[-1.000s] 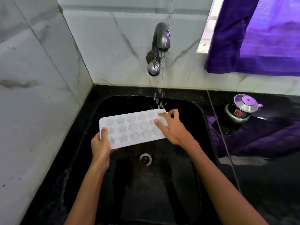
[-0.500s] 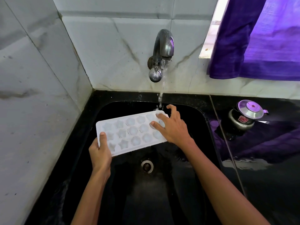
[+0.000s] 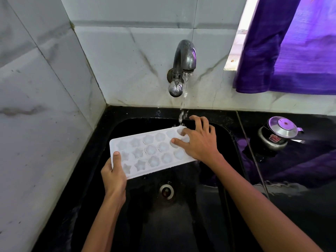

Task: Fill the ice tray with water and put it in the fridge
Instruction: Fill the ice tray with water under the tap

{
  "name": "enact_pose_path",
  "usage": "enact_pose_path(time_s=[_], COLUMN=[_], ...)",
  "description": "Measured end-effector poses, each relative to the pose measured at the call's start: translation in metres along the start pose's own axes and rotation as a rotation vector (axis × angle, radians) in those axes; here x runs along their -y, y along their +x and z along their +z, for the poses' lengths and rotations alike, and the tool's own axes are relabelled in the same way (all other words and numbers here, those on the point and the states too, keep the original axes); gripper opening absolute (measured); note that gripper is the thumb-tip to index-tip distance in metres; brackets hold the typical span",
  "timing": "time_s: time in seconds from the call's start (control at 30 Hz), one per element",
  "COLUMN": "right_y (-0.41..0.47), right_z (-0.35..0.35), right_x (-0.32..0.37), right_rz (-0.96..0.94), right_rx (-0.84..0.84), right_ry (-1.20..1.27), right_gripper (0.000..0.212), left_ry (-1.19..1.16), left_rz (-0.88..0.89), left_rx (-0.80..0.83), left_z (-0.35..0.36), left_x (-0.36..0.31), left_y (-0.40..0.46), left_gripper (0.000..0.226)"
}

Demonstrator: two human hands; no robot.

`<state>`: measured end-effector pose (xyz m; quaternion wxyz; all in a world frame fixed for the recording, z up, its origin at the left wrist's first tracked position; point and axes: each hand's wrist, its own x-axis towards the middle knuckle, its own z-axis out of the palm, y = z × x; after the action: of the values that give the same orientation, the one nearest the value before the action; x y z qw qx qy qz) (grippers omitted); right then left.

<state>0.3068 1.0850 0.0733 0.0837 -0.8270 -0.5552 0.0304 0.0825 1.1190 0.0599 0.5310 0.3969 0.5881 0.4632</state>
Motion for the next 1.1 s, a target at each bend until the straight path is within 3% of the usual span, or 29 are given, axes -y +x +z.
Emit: enact_pose_path(time_s=[0.23, 0.7, 1.1], right_y=[-0.009, -0.004, -0.003], right_z=[-0.007, -0.019, -0.007], right_x=[0.01, 0.006, -0.002], right_rz=[0.019, -0.024, -0.018], right_rx=[0.022, 0.035, 0.053], right_ry=[-0.116, 0.049, 0.044], right_gripper=[0.056, 0.046, 0.046], left_ry=[-0.03, -0.051, -0.029], left_rz=[-0.029, -0.05, -0.026], left_rx=[0.009, 0.02, 0.039], left_z=[0.0, -0.005, -0.001], left_x=[0.004, 0.002, -0.001], left_y=[-0.007, -0.005, 0.001], left_gripper=[0.026, 0.023, 0.024])
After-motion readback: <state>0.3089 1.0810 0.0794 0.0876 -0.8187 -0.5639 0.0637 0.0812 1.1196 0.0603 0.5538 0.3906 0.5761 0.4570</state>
